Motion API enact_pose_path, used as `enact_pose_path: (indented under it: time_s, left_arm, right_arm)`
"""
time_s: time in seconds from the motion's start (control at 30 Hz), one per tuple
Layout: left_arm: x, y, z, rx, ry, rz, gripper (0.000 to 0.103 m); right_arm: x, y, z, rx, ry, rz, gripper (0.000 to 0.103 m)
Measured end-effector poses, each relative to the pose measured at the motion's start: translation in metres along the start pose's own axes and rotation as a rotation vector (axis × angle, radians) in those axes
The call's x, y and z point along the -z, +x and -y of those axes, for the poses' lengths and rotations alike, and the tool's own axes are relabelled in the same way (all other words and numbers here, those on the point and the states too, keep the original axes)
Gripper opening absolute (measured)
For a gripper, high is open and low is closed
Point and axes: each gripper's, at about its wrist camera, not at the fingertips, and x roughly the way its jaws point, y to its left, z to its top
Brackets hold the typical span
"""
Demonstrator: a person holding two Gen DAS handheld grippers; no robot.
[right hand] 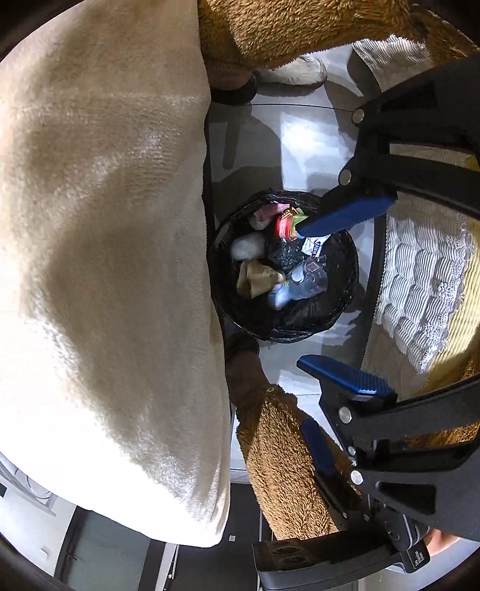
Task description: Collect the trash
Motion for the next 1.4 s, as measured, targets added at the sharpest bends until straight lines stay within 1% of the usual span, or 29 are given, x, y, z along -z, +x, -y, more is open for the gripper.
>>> enact_pose_path:
  time_s: [0.13,0.23,0.33,0.5,0.57,0.6,0.7,0.77,0.87,0.9,0.97,1.03,1.1,1.17,1.2,1.27,1.33,1.4]
  left_arm:
    - [0.002,-0.011,0.0,0.013,0.003,0.04,0.061]
    - [0.006,-0.023,0.004,0.003,0.024,0.098,0.061]
    - [0.013,-0.035,0.014,-0.015,0.073,0.162,0.061]
    - [0.025,-0.061,0.026,0.007,0.135,0.275,0.061]
    - [0.03,-0.076,0.03,0.02,0.164,0.338,0.067]
    - [0.033,-0.084,0.031,0.028,0.172,0.369,0.069]
    - [0.035,-0.108,0.03,0.05,0.189,0.444,0.069]
    - [0.032,-0.126,0.027,0.051,0.196,0.498,0.069]
    - [0.027,-0.149,0.028,0.043,0.211,0.579,0.07]
    - [0.025,-0.157,0.028,0.04,0.216,0.606,0.073]
    - [0.019,-0.174,0.029,0.043,0.235,0.655,0.075]
    - [0.013,-0.19,0.032,0.036,0.263,0.699,0.075]
    - [0.007,-0.203,0.035,0.029,0.283,0.733,0.076]
    - [-0.001,-0.214,0.037,0.027,0.3,0.759,0.081]
    - [-0.004,-0.219,0.037,0.023,0.305,0.772,0.085]
    - [-0.01,-0.227,0.036,0.029,0.319,0.802,0.088]
    - [-0.015,-0.23,0.036,0.034,0.326,0.828,0.096]
    - [-0.02,-0.231,0.036,0.033,0.335,0.853,0.096]
  right_arm:
    - [0.002,-0.011,-0.001,-0.014,-0.017,0.032,0.066]
    - [0.008,-0.02,-0.005,-0.004,-0.047,0.072,0.066]
    - [0.015,-0.031,-0.011,-0.02,-0.079,0.117,0.066]
    - [0.029,-0.069,-0.024,-0.036,-0.173,0.287,0.066]
    - [0.035,-0.082,-0.027,-0.029,-0.197,0.352,0.067]
    - [0.037,-0.091,-0.028,-0.028,-0.206,0.389,0.069]
    - [0.039,-0.112,-0.03,-0.027,-0.222,0.473,0.071]
    - [0.038,-0.126,-0.034,-0.008,-0.25,0.53,0.071]
    - [0.033,-0.149,-0.042,0.011,-0.306,0.609,0.076]
    - [0.032,-0.154,-0.044,0.019,-0.323,0.627,0.076]
    - [0.03,-0.17,-0.049,0.038,-0.361,0.685,0.076]
    - [0.027,-0.184,-0.053,0.048,-0.399,0.736,0.077]
    - [0.022,-0.197,-0.056,0.056,-0.434,0.775,0.08]
    - [0.015,-0.21,-0.059,0.073,-0.465,0.812,0.08]
    - [0.013,-0.213,-0.06,0.079,-0.472,0.827,0.085]
    - [0.006,-0.223,-0.062,0.069,-0.488,0.862,0.099]
    - [0.001,-0.231,-0.062,0.074,-0.497,0.878,0.099]
    - [-0.008,-0.233,-0.065,0.094,-0.521,0.878,0.099]
